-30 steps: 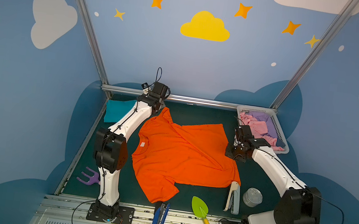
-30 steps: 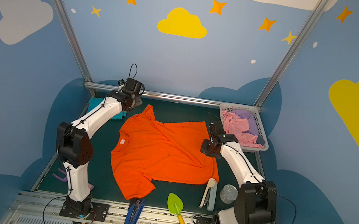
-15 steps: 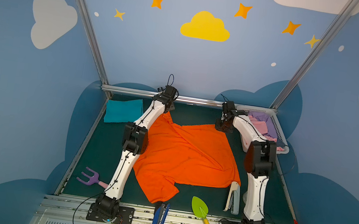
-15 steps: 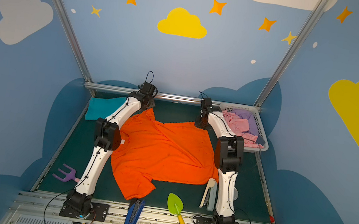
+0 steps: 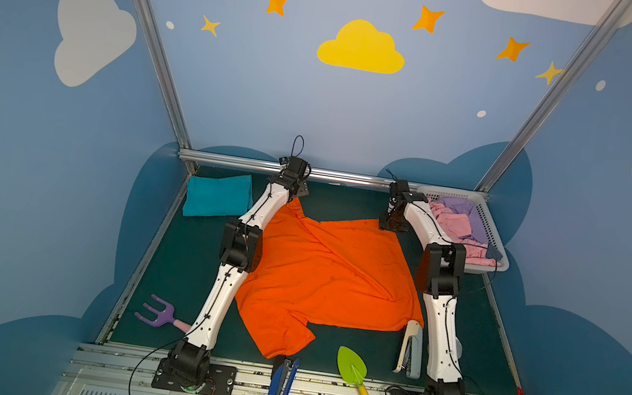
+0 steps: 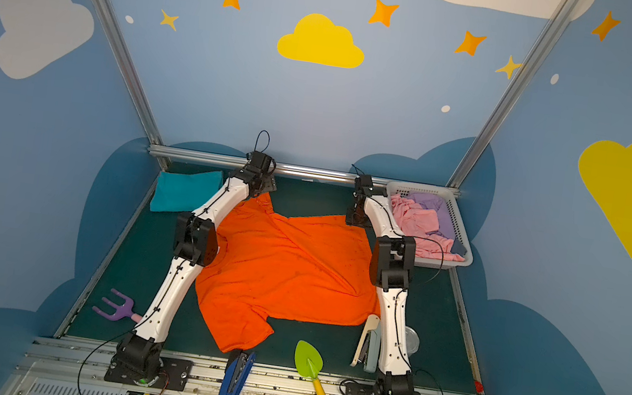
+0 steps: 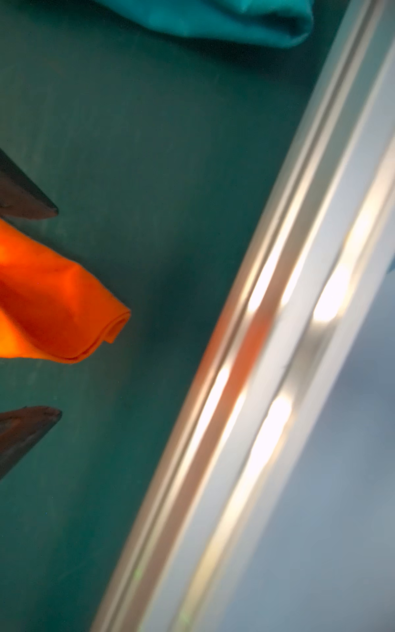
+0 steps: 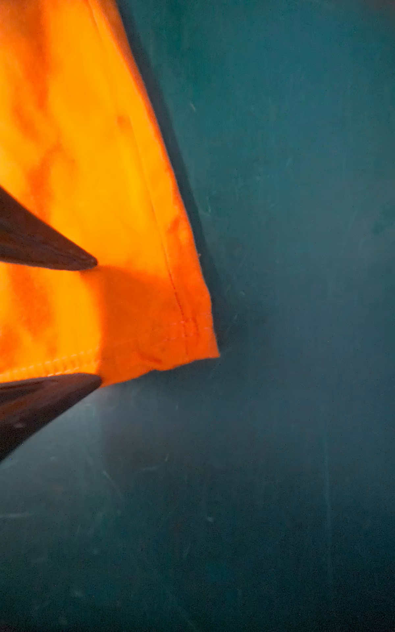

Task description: Fold and stack the t-shirts

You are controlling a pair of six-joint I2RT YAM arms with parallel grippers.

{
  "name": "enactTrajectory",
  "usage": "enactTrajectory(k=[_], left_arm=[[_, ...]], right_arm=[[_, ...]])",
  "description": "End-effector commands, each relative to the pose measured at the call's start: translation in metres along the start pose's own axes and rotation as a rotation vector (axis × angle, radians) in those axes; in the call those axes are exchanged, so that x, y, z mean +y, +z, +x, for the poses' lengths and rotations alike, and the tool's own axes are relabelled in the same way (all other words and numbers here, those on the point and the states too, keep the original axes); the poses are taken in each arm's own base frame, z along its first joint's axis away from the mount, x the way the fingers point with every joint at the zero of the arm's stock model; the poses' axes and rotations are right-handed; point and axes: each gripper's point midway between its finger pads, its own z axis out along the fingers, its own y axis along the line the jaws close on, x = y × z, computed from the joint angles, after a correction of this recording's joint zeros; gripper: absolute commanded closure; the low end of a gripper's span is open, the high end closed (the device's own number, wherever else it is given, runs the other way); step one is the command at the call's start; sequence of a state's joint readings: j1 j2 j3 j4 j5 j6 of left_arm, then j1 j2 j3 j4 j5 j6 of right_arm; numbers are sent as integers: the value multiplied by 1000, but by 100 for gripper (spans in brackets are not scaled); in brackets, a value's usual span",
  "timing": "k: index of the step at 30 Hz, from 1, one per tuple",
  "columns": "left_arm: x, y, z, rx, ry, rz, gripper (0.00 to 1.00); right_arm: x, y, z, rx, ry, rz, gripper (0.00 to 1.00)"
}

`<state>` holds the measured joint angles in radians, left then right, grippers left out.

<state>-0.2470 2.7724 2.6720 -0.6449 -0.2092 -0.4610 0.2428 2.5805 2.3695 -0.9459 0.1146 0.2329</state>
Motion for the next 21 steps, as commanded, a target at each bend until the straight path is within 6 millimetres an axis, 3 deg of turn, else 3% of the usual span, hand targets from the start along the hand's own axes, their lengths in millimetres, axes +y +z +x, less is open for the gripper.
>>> enactTrajectory(k=[1, 6, 12, 14, 18, 21], left_arm=[[6, 26, 11, 30, -51, 45, 16], [8, 37, 14, 65, -120, 100, 30], [-2, 44, 25, 123, -171, 184, 35], [-3, 46, 29, 139, -184, 199, 46], [-1, 48, 32, 153, -199, 196, 82], [4, 44, 29, 158, -216, 180, 96]], right_arm=[[-4, 0, -2, -3, 32, 15, 49], [-3, 2, -14, -51, 72, 1, 47], [2, 6, -37, -150, 117, -42, 42], [3, 8, -43, -174, 132, -53, 38], [4, 13, -50, -192, 177, -82, 34], [4, 18, -52, -195, 204, -97, 34]])
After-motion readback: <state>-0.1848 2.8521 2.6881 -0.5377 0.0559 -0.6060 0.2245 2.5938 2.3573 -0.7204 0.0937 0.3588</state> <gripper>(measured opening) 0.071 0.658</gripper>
